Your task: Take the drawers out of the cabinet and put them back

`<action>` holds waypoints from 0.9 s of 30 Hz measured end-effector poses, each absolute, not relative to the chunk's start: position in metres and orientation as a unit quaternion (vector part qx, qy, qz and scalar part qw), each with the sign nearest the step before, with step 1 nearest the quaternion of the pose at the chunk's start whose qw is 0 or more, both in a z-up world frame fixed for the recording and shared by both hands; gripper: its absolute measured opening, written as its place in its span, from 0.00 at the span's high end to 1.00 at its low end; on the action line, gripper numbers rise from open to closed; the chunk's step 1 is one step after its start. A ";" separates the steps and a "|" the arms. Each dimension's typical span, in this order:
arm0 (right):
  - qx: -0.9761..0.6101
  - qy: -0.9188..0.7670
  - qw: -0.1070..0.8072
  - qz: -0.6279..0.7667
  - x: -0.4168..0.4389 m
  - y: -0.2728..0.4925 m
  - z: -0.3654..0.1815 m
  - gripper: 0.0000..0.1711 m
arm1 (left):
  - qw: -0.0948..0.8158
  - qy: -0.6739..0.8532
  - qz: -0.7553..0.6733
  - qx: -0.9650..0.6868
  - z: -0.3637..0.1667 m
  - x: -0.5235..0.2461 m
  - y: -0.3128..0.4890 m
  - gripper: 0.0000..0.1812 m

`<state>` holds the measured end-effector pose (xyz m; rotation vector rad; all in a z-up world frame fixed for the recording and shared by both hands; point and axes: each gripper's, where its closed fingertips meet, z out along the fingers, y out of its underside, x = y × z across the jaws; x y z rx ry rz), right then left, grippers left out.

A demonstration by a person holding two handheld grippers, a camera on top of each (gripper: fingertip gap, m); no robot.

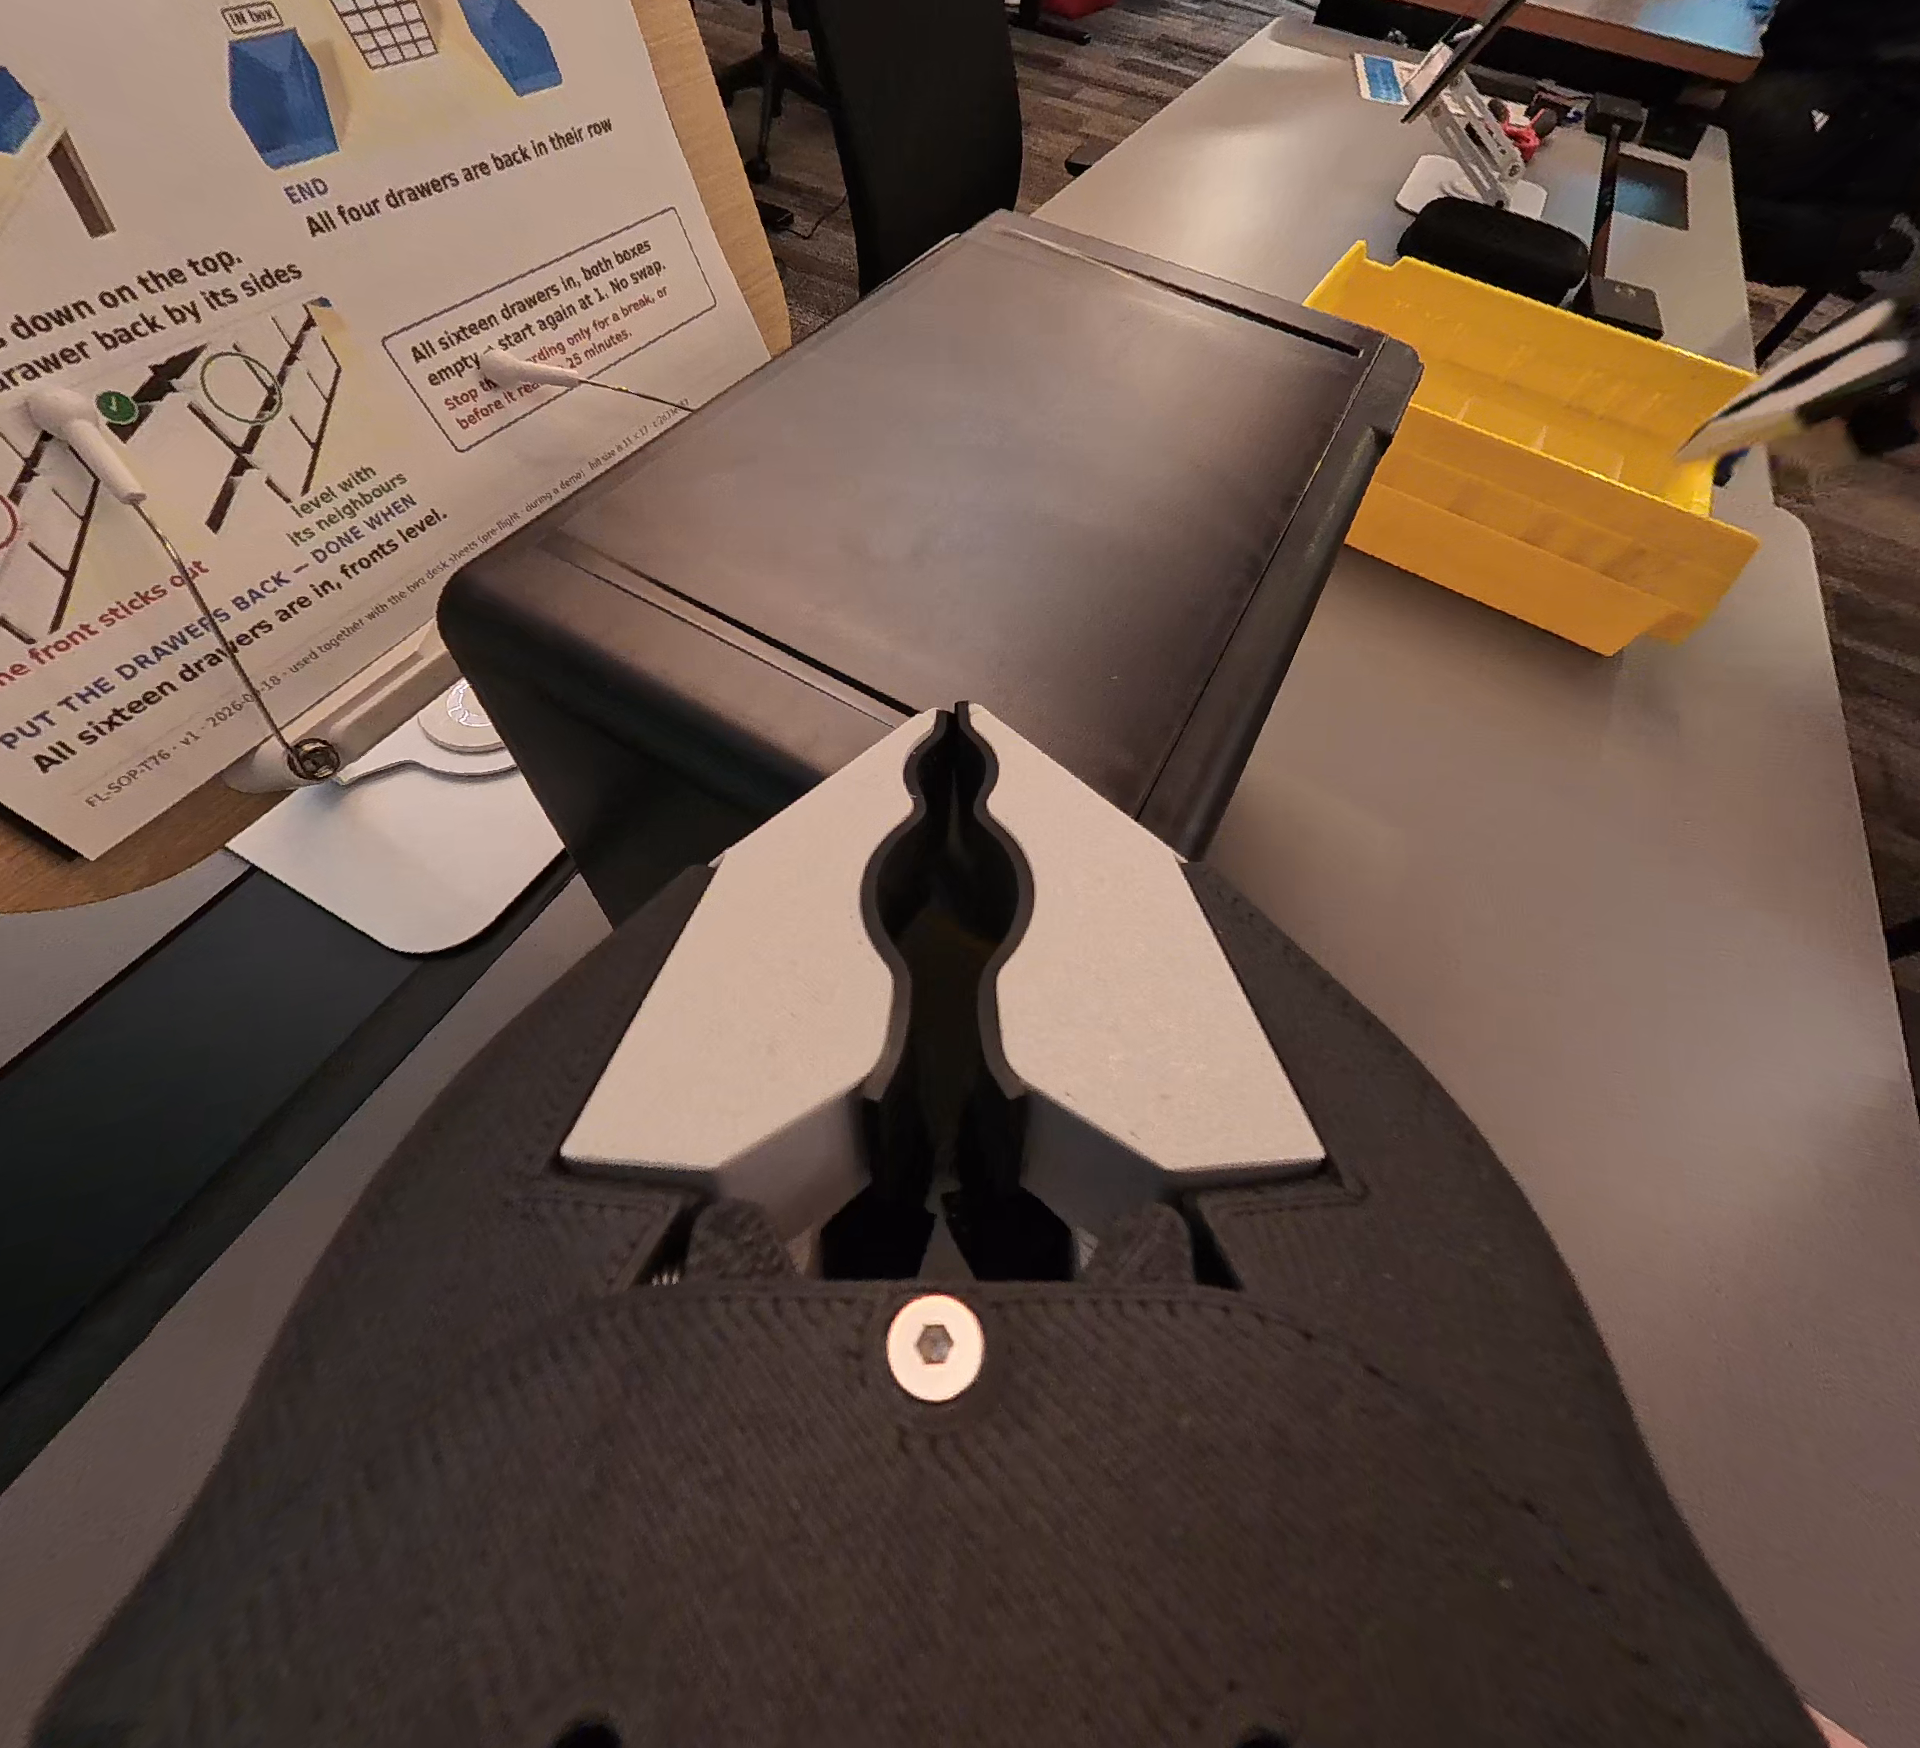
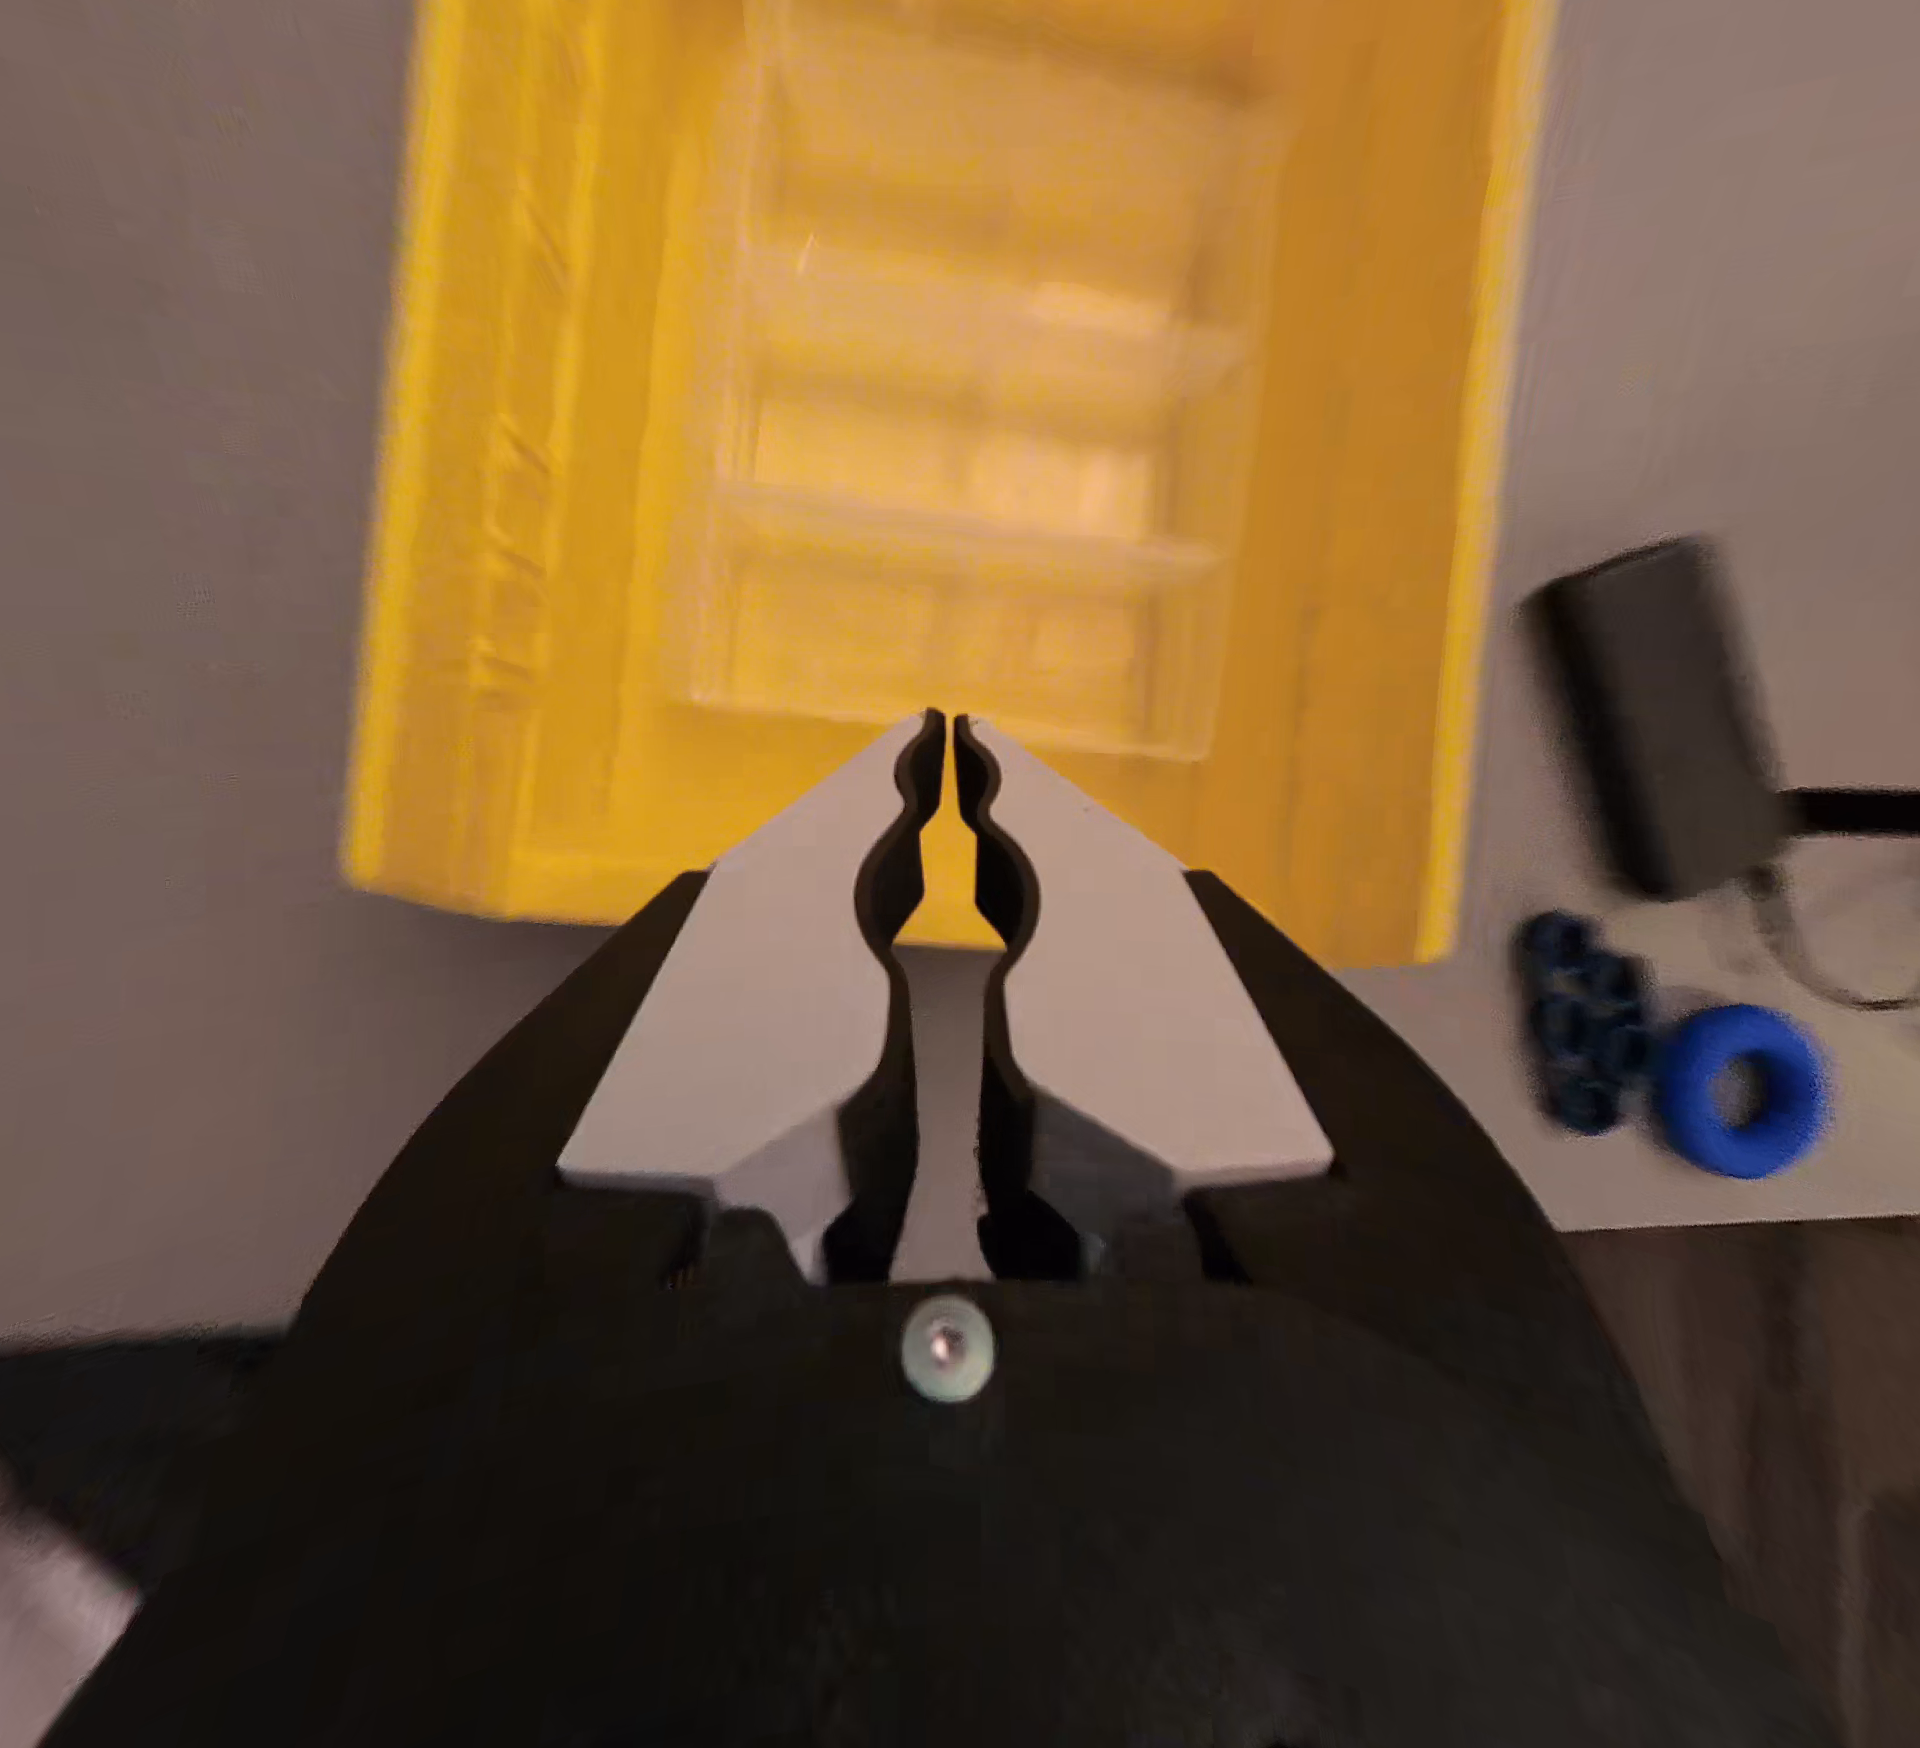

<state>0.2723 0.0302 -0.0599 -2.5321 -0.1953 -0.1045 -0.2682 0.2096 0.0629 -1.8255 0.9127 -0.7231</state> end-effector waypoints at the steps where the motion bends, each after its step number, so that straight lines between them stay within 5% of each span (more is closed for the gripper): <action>1: -0.931 -0.075 0.350 -0.074 0.270 0.035 -0.032 0.96 | 0.469 0.372 -0.293 -0.745 0.063 -0.268 0.210 1.00; 4: -0.845 -0.111 0.510 -0.122 0.232 0.049 0.048 0.91 | 0.469 0.369 -0.287 -0.749 0.063 -0.268 0.210 1.00; 8: -0.764 -0.214 0.609 0.006 0.125 0.070 0.089 0.82 | 0.470 0.366 -0.281 -0.753 0.063 -0.269 0.210 1.00; 16: -0.686 -0.330 0.645 0.063 -0.001 0.137 0.088 0.76 | 0.469 0.356 -0.254 -0.767 0.063 -0.271 0.211 1.00; 22: -0.686 -0.272 0.674 -0.007 0.076 0.099 0.115 0.72 | 0.565 0.249 -0.280 -0.735 0.132 -0.286 0.168 0.99; 25: -0.742 -0.186 0.637 -0.091 0.191 0.085 0.116 0.66 | 0.636 0.188 -0.269 -0.698 0.169 -0.309 0.113 0.83; 27: -0.792 -0.123 0.588 -0.107 0.274 0.078 0.100 0.63 | 0.636 0.148 -0.166 -0.739 0.155 -0.350 0.089 0.57</action>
